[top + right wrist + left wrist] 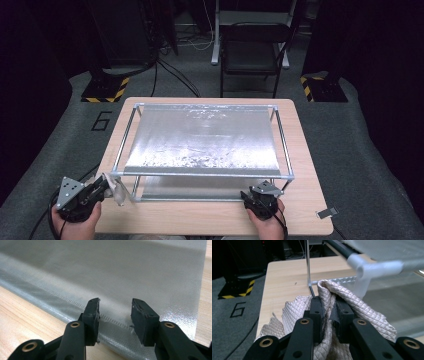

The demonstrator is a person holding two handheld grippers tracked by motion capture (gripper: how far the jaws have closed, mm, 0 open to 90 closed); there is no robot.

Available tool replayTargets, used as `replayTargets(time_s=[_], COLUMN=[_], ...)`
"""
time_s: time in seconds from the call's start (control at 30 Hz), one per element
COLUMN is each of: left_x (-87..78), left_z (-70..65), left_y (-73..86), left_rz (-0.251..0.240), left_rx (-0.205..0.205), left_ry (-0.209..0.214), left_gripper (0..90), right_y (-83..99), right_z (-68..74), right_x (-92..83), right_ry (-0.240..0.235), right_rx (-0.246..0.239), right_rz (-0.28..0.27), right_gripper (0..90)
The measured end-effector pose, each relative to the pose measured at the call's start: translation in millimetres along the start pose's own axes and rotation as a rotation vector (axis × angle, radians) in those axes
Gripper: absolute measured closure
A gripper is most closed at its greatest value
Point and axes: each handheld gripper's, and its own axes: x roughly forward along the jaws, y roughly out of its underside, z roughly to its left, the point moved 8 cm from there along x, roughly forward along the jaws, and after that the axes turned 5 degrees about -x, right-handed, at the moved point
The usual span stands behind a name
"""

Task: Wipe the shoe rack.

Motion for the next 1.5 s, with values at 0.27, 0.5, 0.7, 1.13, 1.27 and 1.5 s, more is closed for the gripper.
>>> replayTargets(time_s=[0.27,0.5,0.7,1.13,1.27,1.5], left_x=[-13.5,-22.7,-23.0,-21.1,-16.4,-3.0], left_z=[-1.9,-5.5,-11.0,-24.0,-28.2,-39.5], left_y=[-16.6,-36.6,-54.6,-90.6,-94.9,-103.3], left_rz=[-0.025,-0.037,-0.036,-0.061,-0.062,-0.052], left_rx=[0.004,0.03,0.061,0.101,0.106,0.11], left_ry=[0.009,0.01,0.016,0.039,0.051,0.074], left_gripper=[78.9,78.9,78.9,78.9,78.8,78.5], right_y=[0.0,0.0,0.0,0.0,0.2,0.2], right_z=[-0.3,-0.1,-0.2,-0.1,1.0,1.0], right_x=[0.0,-0.1,0.0,-0.1,-0.1,-0.1], right_ry=[0.001,0.002,0.0,0.002,0.001,0.001], right_rx=[-0.004,-0.002,-0.003,-0.001,0.013,0.013], right_rz=[0.0,0.001,0.0,0.001,0.002,0.002], right_gripper=[58.3,58.3,58.3,58.4,58.3,58.4])
